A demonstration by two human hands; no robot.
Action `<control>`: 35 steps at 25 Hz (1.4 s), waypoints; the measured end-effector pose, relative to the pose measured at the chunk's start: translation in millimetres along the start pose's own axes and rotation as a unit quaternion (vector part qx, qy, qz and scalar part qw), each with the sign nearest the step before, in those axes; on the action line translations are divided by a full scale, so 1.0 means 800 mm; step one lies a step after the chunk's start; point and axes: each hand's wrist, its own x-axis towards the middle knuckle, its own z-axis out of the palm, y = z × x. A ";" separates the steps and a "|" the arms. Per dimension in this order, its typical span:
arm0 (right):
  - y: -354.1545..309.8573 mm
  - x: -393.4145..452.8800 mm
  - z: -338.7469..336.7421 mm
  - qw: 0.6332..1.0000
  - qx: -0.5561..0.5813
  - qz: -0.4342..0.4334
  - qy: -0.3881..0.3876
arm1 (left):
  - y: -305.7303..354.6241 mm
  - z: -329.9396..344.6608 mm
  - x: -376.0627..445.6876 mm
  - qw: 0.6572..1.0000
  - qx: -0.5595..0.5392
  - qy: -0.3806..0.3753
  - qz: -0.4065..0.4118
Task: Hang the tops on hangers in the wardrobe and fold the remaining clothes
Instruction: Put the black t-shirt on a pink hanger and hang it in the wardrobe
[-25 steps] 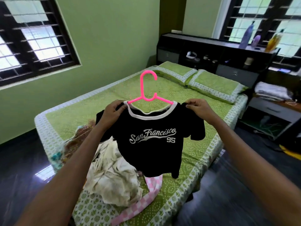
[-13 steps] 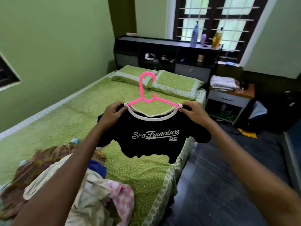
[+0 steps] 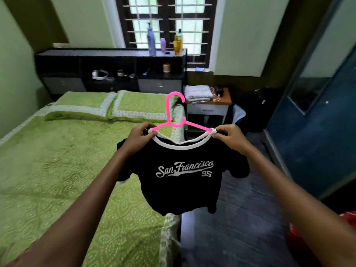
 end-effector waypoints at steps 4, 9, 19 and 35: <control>0.042 0.040 -0.048 0.998 -0.013 0.053 0.038 | 0.009 0.066 0.116 0.994 0.014 -0.088 0.059; 0.112 0.087 -0.098 0.987 -0.018 0.104 0.118 | 0.026 0.156 0.252 0.985 0.003 -0.134 0.112; 0.277 0.220 -0.232 0.969 -0.027 0.159 0.185 | 0.070 0.354 0.509 0.969 -0.035 -0.137 0.204; 0.478 0.438 -0.441 0.893 -0.087 0.307 0.317 | 0.183 0.620 0.884 0.944 -0.101 -0.203 0.240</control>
